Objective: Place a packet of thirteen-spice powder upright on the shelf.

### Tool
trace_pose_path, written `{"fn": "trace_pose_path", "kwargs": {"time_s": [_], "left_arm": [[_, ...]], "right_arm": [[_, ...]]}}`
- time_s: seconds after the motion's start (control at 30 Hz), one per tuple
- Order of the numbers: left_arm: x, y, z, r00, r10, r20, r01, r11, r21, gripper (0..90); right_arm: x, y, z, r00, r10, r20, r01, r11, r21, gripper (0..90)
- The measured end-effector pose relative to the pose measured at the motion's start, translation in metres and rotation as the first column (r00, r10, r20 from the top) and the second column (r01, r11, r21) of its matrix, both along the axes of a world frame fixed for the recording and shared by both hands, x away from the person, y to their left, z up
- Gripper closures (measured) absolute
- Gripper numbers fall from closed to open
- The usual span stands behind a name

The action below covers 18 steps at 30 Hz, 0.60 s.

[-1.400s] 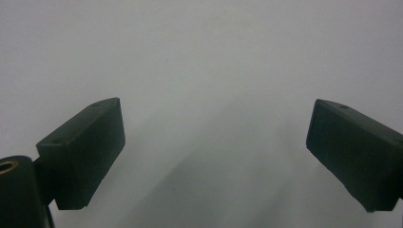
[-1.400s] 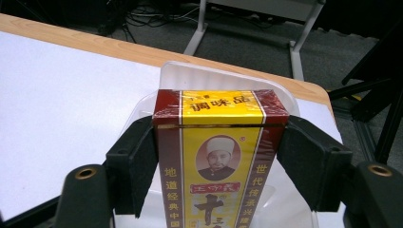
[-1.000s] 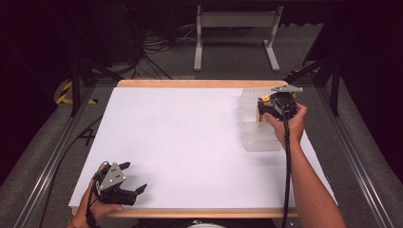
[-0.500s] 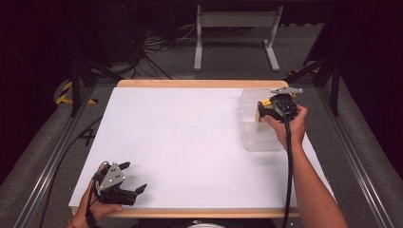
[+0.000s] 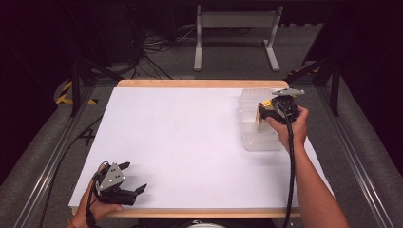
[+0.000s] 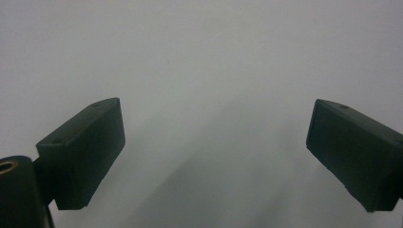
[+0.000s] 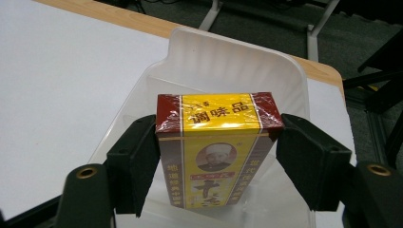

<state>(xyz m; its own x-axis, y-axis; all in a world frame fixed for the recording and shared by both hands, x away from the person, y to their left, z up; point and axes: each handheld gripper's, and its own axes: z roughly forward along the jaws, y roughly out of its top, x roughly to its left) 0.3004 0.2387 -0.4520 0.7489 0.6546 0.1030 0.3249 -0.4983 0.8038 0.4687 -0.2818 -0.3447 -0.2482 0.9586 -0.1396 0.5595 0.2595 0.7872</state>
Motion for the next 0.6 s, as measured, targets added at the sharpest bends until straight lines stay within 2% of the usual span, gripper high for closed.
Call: {"fn": "trace_pose_path", "kwargs": {"time_s": [0.3, 0.6], "left_arm": [[0.0001, 0.0000, 0.0000, 1.0000, 0.001, 0.000, -0.001, 1.0000, 0.001, 6.3], [-0.0002, 0.0001, 0.0001, 1.0000, 0.001, 0.001, -0.001, 1.0000, 0.001, 6.3]], "right_arm": [[-0.0002, -0.0009, 0.0003, 1.0000, 0.002, -0.003, -0.002, 1.000, -0.002, 31.8], [-0.0036, -0.0049, 0.0027, 0.9999, 0.012, -0.002, -0.012, 1.000, 0.019, 28.1]]}}
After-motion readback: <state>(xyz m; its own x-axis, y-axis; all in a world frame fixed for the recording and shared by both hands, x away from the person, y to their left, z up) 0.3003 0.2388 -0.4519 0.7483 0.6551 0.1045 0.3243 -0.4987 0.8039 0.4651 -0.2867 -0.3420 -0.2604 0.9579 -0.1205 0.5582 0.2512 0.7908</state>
